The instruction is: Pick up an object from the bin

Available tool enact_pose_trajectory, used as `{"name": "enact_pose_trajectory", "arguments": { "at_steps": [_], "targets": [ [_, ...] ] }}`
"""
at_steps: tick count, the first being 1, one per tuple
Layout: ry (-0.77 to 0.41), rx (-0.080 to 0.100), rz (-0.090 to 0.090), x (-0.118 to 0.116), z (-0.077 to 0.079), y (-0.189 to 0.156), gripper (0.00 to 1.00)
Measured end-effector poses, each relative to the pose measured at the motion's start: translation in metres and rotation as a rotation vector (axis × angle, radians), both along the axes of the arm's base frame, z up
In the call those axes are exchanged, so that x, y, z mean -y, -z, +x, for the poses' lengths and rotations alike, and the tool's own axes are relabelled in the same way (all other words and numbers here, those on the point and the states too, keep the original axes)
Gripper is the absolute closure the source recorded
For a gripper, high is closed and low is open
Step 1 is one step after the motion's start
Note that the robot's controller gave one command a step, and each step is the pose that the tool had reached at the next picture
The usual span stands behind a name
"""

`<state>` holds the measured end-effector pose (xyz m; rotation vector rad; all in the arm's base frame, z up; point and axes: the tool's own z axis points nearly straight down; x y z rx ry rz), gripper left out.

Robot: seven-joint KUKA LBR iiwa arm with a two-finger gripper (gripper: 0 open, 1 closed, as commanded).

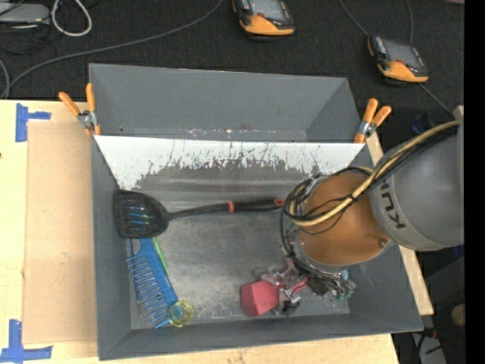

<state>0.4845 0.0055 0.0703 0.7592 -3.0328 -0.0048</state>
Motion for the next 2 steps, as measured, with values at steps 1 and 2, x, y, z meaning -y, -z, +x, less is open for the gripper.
{"name": "enact_pose_trajectory", "arguments": {
  "at_steps": [1,2],
  "targets": [
    [0.001,-0.012,0.001,-0.001,-0.004,-0.026,1.00],
    [0.002,0.001,0.001,-0.001,-0.001,-0.063,1.00]
  ]
}}
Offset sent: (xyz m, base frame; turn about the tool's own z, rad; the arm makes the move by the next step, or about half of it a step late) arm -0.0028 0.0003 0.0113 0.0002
